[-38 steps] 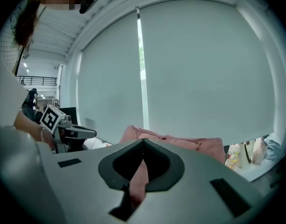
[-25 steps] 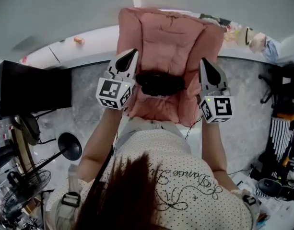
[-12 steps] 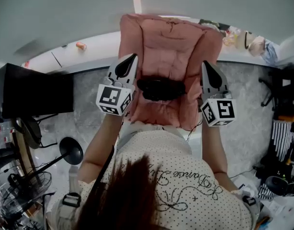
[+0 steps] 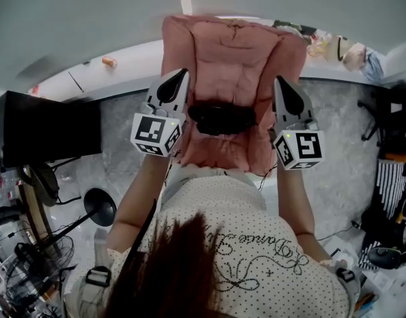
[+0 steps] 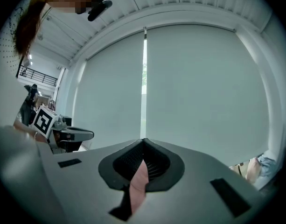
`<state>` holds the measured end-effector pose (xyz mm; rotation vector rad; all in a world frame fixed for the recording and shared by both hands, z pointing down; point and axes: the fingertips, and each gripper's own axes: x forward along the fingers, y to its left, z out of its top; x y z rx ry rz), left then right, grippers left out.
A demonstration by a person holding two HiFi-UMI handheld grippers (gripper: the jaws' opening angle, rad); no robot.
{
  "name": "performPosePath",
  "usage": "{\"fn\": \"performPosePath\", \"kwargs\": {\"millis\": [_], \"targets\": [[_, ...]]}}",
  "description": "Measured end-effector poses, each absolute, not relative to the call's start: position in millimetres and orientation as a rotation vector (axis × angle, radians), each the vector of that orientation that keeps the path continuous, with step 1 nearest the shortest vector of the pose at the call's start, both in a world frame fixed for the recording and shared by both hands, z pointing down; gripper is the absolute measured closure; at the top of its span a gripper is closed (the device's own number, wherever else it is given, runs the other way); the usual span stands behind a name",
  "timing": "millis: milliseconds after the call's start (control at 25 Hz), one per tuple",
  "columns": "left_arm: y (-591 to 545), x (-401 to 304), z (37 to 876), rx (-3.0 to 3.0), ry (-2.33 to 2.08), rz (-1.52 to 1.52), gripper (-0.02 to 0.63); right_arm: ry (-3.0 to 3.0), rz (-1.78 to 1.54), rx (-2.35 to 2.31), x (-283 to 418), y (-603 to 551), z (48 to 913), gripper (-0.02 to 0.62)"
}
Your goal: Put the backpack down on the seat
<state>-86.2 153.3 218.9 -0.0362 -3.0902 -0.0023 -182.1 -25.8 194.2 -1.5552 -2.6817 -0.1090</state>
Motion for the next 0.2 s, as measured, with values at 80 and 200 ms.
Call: {"fn": "performPosePath", "kwargs": {"millis": [80,200], "targets": [[156.2,-88.5,218.5,-0.041,-3.090,-0.002,0.600,-2.682,-0.112,-1.554,-184.5,-23.3,194.2,0.586],[159.7,-92.4,219.5,-0.043,-3.087,-0.004,0.600,-2.682,-0.118,-1.551,-188.0,-20.2,195.1,0.586]]}}
